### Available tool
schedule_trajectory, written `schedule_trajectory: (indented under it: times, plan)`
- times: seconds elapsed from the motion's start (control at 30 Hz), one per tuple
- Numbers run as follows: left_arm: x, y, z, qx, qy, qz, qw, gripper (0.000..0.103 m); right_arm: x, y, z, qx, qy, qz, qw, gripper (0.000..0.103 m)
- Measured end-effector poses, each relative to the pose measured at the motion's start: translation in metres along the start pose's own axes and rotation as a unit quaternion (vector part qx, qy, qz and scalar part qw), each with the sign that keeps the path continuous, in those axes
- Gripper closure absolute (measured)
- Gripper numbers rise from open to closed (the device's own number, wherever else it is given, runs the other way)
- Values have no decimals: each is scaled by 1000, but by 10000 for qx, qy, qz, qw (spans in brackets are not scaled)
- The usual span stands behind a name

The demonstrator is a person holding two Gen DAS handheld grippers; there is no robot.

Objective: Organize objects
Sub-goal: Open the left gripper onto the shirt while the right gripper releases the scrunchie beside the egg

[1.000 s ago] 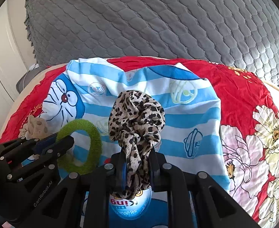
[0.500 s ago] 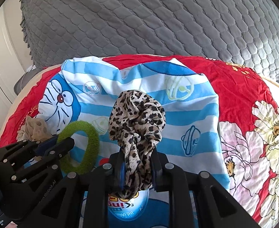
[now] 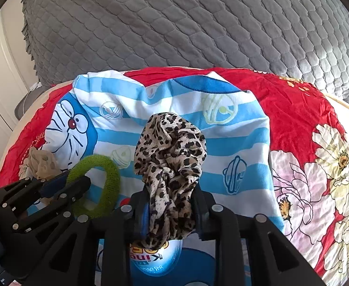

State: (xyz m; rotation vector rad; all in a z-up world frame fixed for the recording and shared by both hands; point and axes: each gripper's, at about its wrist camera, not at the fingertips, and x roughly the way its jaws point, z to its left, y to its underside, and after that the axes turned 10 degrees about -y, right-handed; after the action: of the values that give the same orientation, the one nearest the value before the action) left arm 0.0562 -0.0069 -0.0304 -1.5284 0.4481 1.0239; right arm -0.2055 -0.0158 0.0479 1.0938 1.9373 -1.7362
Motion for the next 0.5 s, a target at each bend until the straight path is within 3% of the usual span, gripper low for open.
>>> schedule_trajectory:
  times: [0.5]
  plan:
    - [-11,-3,4,-132,4,-90,9999,65,-2,0,3,-22,-44,-48,10000,61]
